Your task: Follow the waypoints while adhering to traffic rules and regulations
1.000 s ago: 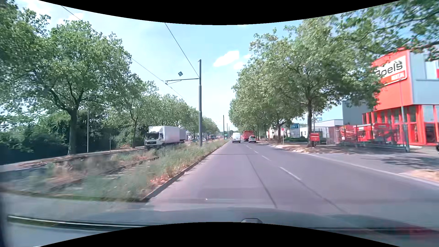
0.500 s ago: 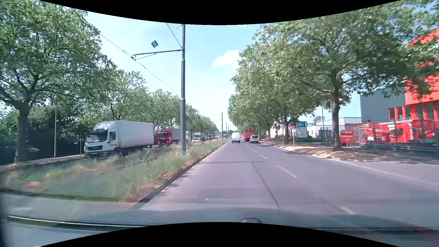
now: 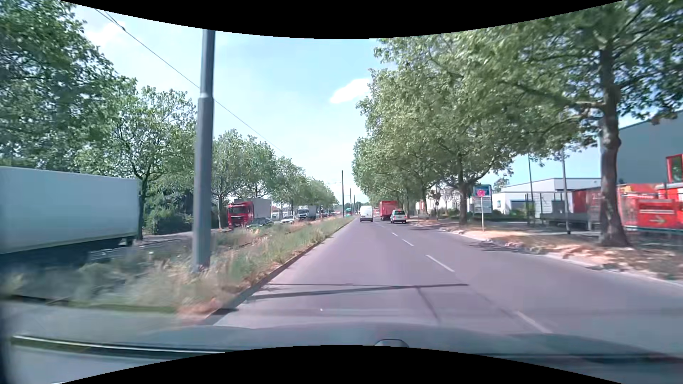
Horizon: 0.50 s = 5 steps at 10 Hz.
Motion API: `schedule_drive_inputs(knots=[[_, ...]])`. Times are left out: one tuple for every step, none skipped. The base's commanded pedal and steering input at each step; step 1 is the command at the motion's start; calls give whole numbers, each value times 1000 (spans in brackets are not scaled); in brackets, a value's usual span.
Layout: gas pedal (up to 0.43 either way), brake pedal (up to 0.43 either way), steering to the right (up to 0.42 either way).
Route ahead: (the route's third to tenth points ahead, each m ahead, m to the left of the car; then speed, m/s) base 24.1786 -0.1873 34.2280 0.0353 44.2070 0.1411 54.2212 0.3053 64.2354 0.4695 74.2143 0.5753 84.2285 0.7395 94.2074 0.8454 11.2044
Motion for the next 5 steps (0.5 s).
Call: schedule_drive_inputs(knots=[[28,0,-3],[28,0,-3],[28,0,-3],[28,0,-3],[28,0,-4]])
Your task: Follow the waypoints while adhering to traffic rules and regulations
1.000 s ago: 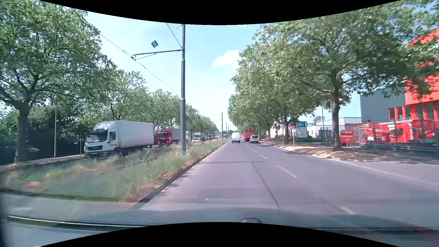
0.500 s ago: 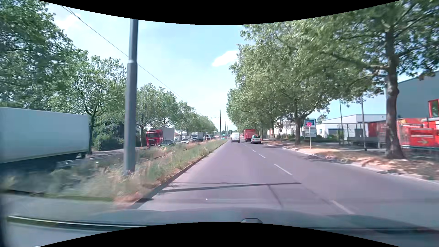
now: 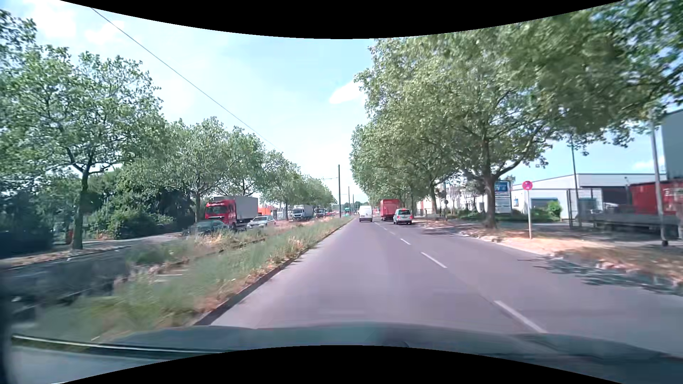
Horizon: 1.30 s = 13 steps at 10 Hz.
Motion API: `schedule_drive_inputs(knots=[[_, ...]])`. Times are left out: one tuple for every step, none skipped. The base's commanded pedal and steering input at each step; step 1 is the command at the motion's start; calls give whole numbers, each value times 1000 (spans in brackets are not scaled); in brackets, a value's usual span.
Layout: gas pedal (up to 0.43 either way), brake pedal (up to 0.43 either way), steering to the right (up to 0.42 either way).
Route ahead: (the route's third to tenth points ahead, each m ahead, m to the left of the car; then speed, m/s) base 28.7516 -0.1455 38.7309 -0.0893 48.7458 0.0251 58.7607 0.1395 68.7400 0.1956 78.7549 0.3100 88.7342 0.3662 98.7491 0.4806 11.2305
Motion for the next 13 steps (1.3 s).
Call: schedule_drive_inputs(knots=[[39,0,-3],[39,0,-4],[39,0,-4],[39,0,-4],[39,0,-4],[39,0,-4],[28,0,-4],[28,0,-4],[28,0,-4],[28,0,-4],[28,0,-4],[28,0,-4],[28,0,-4]])
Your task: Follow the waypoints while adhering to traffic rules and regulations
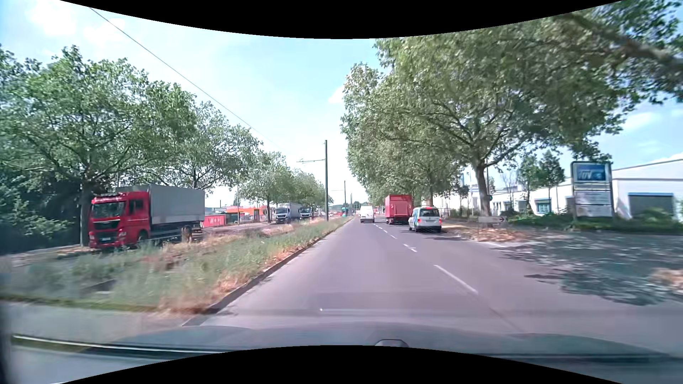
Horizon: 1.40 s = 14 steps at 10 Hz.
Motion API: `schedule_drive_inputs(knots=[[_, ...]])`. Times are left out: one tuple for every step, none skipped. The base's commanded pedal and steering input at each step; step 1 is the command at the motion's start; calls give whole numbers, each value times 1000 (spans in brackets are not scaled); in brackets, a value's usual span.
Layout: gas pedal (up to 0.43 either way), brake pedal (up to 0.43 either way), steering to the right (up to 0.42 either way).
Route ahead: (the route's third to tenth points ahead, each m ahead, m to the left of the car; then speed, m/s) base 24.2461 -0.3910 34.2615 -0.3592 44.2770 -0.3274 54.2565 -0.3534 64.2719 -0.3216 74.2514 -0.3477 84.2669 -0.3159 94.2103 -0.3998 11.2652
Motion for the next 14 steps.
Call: schedule_drive_inputs(knots=[[28,0,-4],[28,0,-4],[28,0,-4],[28,0,-4],[28,0,-4],[28,0,-4],[28,0,-4],[28,0,-4],[28,0,-4],[28,0,-4],[20,0,-5],[20,0,-6],[20,0,-7],[20,0,-8]])
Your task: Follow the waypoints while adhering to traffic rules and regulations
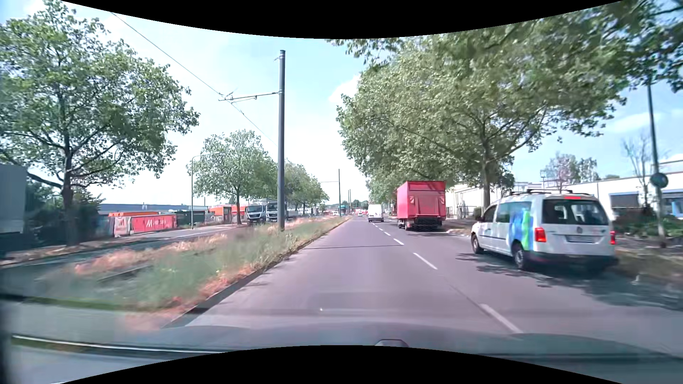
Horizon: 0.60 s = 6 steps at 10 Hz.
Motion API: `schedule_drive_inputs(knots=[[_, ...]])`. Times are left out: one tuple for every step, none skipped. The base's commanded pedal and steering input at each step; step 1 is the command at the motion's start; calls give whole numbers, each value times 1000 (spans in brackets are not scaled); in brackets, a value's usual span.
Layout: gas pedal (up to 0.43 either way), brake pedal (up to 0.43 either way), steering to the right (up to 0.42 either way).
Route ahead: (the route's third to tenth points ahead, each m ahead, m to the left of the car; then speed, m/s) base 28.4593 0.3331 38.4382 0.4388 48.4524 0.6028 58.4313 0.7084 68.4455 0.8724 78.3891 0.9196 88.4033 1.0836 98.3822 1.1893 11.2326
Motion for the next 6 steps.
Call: schedule_drive_inputs(knots=[[20,0,-8],[8,0,-8],[8,0,-8],[8,0,-8],[8,0,-8],[0,0,-8]])
